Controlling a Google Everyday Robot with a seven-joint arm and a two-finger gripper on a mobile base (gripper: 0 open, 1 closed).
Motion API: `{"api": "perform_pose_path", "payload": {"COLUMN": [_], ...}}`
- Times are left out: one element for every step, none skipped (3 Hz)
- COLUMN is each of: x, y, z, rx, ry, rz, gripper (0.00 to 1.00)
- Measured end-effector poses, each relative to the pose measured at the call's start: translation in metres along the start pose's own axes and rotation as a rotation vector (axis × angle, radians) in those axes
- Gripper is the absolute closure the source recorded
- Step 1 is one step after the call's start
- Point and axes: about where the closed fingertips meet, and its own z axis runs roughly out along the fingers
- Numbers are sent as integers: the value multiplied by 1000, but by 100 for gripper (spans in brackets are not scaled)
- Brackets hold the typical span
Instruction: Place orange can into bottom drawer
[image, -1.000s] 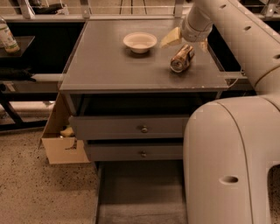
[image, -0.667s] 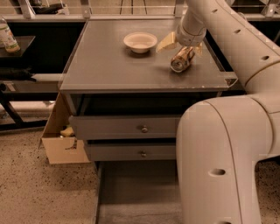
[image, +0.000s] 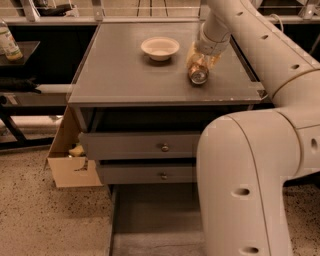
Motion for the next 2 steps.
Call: {"api": "perform_pose_path", "payload": {"x": [-2, -11], "y": [9, 22], "z": [-9, -47], "rx": [-45, -186], "ry": [-10, -90], "rz": [-21, -91], "gripper": [80, 100]}}
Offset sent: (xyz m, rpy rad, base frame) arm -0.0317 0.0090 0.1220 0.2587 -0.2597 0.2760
